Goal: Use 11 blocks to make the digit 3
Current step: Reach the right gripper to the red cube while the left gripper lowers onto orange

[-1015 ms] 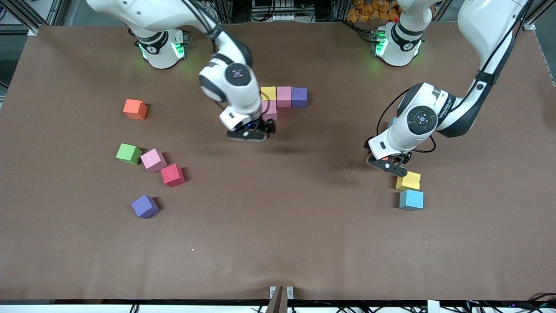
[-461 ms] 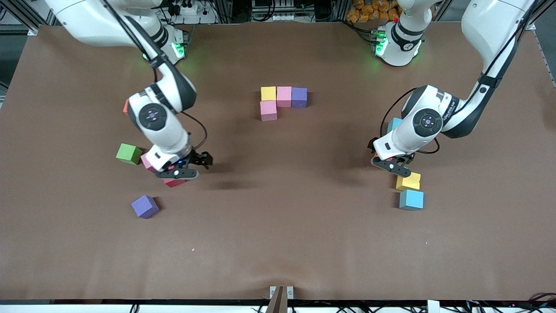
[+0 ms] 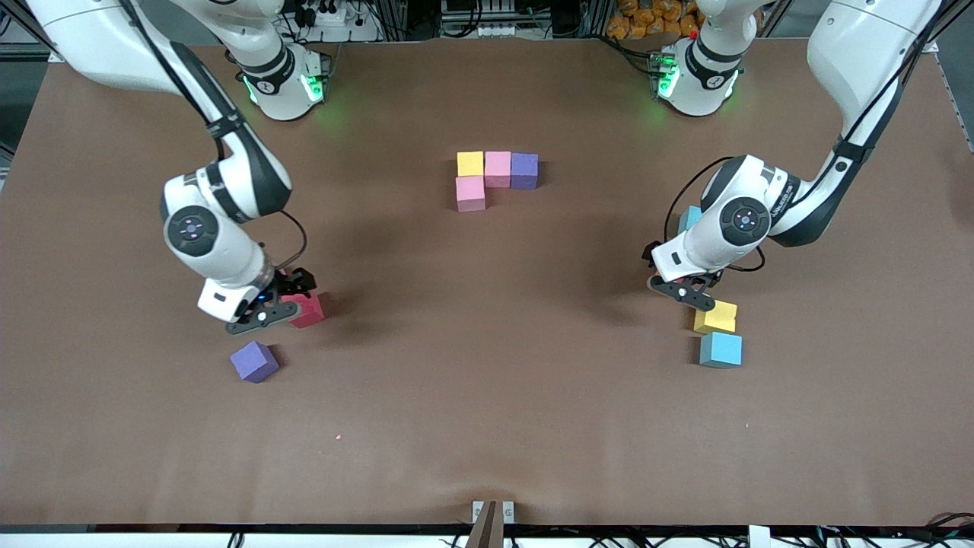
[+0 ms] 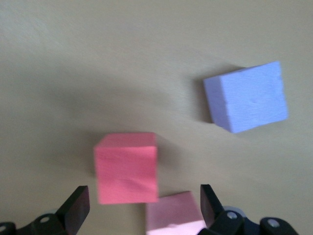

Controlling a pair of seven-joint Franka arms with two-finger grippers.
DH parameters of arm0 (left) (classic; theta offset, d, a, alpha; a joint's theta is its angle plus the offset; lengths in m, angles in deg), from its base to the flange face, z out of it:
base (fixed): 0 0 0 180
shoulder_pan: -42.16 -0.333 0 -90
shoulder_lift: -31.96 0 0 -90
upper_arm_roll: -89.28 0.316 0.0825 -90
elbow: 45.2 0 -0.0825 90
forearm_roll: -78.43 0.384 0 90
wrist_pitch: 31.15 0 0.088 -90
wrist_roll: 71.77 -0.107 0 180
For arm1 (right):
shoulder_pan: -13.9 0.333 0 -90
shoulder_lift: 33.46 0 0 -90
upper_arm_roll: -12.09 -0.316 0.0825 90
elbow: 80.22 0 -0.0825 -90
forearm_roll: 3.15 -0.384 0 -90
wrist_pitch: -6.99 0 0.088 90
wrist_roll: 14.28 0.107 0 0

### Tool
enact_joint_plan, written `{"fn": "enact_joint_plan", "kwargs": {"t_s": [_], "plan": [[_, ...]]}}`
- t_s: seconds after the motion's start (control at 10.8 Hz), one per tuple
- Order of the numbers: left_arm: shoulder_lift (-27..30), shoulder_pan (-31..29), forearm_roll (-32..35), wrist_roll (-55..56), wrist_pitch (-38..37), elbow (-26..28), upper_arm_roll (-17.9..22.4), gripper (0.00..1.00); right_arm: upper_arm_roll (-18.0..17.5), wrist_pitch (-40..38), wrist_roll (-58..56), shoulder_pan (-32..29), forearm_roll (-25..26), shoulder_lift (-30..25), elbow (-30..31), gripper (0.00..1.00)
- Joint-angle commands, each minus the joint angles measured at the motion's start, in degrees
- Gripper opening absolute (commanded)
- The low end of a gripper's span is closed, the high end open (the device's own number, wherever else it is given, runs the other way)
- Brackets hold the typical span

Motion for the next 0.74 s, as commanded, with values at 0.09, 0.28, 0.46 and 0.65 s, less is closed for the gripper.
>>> {"fn": "enact_joint_plan", "kwargs": {"t_s": [0.09,0.28,0.46,0.65], "plan": [[-1.09,-1.08,1.92,0.31,0.95,0.26,-0.42,1.00,-1.13,2.27,-1.95,-1.18,0.34,0.64,2.13,1.00],[-1.09,-0.99,1.92,0.40,0.95,0.26,-0.42,0.91,-1.13,6.83,-1.86,-0.91,0.34,1.77,3.80,1.00],[-1.70,-0.99,1.92,0.49,0.95,0.17,-0.42,0.50,-1.22,7.20,-2.21,-1.27,1.13,3.19,3.71,1.00],[-1.80,-0.99,1.92,0.75,0.86,-0.09,-0.42,0.09,-1.22,8.08,-2.21,-1.00,1.22,4.59,3.54,1.00]]}}
